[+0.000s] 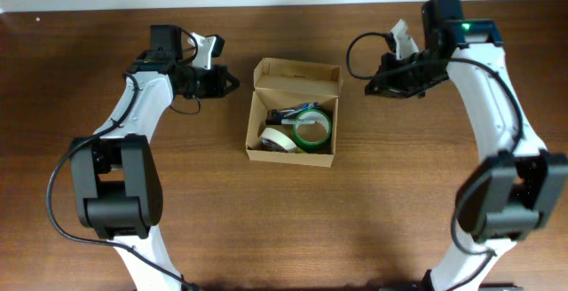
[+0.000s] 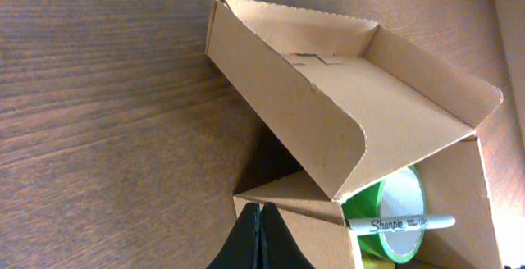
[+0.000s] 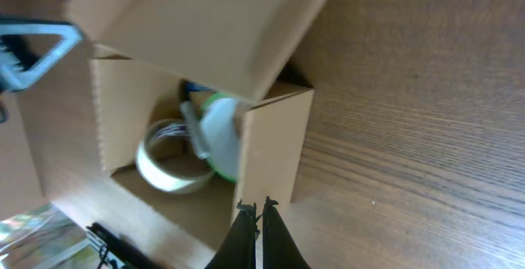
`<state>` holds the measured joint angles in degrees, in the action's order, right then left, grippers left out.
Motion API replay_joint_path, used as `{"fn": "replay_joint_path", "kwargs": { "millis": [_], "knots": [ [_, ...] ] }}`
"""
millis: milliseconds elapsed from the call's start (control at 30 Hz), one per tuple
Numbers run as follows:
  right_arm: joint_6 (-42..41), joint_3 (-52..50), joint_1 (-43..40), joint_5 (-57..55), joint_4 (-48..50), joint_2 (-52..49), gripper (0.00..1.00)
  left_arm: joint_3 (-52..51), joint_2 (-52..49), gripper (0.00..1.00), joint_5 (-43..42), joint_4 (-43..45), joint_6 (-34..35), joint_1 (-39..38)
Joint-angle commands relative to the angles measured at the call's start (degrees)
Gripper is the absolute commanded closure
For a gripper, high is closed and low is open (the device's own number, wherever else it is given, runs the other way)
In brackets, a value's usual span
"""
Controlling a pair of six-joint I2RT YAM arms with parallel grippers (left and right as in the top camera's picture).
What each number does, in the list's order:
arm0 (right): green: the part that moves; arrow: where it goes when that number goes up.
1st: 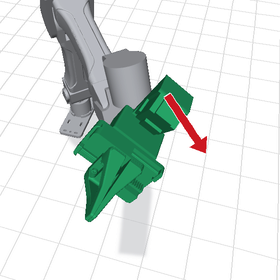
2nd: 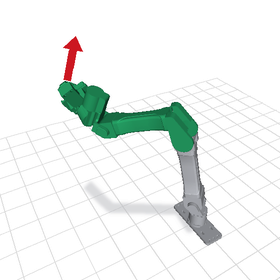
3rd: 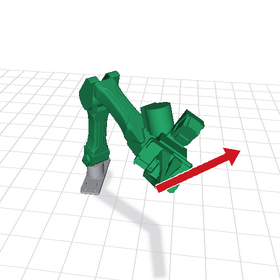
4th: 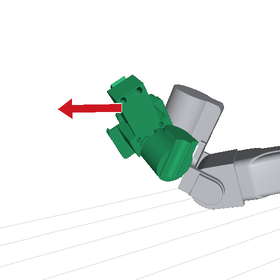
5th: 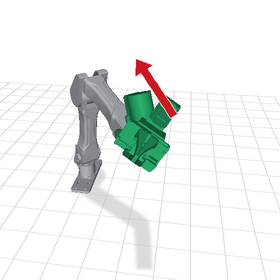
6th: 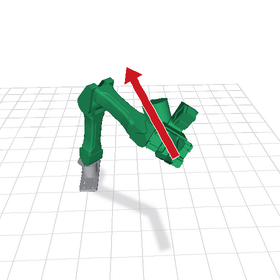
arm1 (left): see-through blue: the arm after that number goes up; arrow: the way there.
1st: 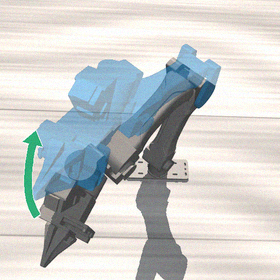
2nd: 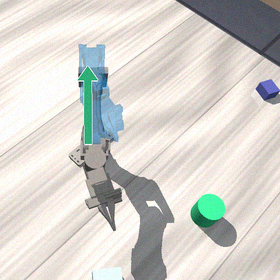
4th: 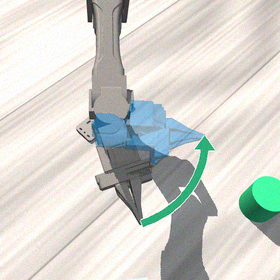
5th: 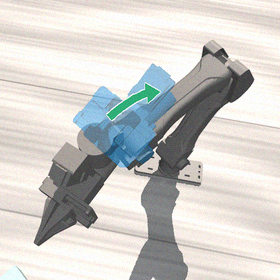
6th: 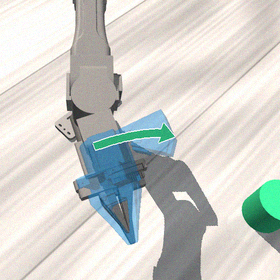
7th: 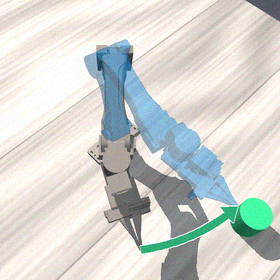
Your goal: Pack container
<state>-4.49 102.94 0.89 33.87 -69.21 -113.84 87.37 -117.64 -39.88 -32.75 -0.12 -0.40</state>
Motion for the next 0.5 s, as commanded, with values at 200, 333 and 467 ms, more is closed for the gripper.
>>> {"fn": "replay_joint_path", "kwargs": {
  "millis": [200, 333, 467],
  "knots": [
    [0.1, -0.7, -1.8, 4.1, 0.3, -9.6, 0.96, 0.5, -2.6, 0.98, 0.9, 5.0, 3.5, 0.0],
    [0.2, -0.7, -1.8, 4.5, 1.6, -10.4, 0.96, 0.5, -5.4, 0.99, 0.6, 8.2, 6.5, 0.0],
    [-1.0, -0.7, -2.1, 5.2, 3.5, -10.4, 0.96, 0.5, -8.4, 0.98, -1.5, 11.7, 9.8, 0.0]
  ]
}}
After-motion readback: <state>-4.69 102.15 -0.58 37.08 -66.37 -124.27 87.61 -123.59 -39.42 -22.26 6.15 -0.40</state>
